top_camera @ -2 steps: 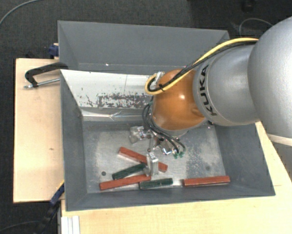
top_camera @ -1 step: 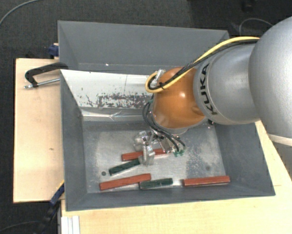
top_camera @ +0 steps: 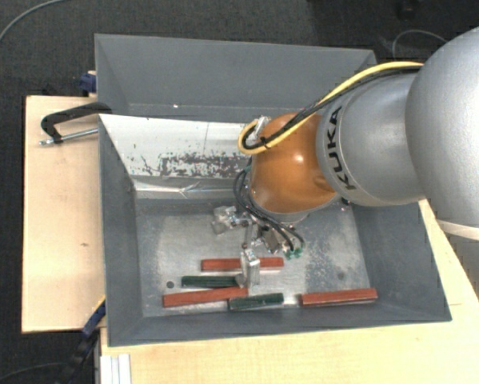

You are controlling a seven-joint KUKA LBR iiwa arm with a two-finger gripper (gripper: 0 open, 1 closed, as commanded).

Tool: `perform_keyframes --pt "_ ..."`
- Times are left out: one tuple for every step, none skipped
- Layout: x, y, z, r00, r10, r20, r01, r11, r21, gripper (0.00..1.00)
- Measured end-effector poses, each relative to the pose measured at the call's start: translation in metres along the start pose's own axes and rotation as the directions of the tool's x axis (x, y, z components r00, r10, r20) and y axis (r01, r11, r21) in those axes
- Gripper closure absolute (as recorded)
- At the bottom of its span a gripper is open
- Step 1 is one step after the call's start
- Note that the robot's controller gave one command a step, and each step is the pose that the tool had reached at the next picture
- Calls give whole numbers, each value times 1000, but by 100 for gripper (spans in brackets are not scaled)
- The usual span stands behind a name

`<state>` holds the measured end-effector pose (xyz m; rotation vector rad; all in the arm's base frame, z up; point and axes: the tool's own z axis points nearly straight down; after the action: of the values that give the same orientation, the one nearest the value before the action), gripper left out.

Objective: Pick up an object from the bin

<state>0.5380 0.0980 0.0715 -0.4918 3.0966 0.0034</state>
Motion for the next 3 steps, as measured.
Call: perform_keyframes --pt "59 -78 -2 962 -272 4 272 962 6 0" --pt "-21 -75 0 941 -340 1 340 941 0 0" --pt "-20 -75 0 941 -338 0 338 941 -1 100"
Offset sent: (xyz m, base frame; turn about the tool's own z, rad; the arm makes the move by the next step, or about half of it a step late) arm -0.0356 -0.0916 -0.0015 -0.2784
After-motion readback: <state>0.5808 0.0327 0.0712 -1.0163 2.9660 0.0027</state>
